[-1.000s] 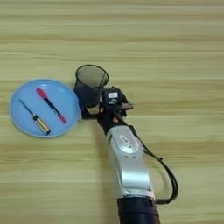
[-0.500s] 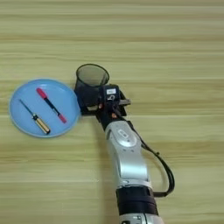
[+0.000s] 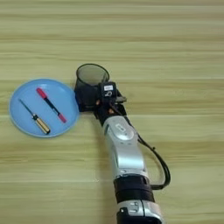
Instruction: Move the objects on the table
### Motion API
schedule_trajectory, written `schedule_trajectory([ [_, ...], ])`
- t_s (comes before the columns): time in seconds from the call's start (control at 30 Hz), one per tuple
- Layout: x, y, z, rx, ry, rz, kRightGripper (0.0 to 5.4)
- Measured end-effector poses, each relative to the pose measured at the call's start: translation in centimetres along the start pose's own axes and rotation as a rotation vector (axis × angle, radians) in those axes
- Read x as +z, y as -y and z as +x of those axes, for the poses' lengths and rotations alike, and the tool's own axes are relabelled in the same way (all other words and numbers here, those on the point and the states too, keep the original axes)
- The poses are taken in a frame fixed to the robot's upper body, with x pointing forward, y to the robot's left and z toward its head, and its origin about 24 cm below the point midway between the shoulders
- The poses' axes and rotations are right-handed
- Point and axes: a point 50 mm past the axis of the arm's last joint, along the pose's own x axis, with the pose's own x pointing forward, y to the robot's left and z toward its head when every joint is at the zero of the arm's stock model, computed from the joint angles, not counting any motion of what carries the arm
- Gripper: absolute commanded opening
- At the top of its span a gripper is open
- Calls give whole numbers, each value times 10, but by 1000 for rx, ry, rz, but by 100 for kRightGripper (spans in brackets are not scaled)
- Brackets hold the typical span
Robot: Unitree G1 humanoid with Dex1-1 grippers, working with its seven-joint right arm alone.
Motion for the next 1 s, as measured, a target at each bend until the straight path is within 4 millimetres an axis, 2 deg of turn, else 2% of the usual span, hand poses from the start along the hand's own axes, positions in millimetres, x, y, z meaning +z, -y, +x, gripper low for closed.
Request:
schedule_trajectory([
  [0.13, 3, 0, 6, 5, 8, -2, 536],
  [0.5, -10, 3, 12, -3, -31, 4, 536],
  [0.67, -8, 5, 18, -10, -19, 9, 536],
  [0.8, -11, 7, 19, -19, -23, 18, 487],
  [1.0, -12, 8, 20, -27, -12, 20, 468],
])
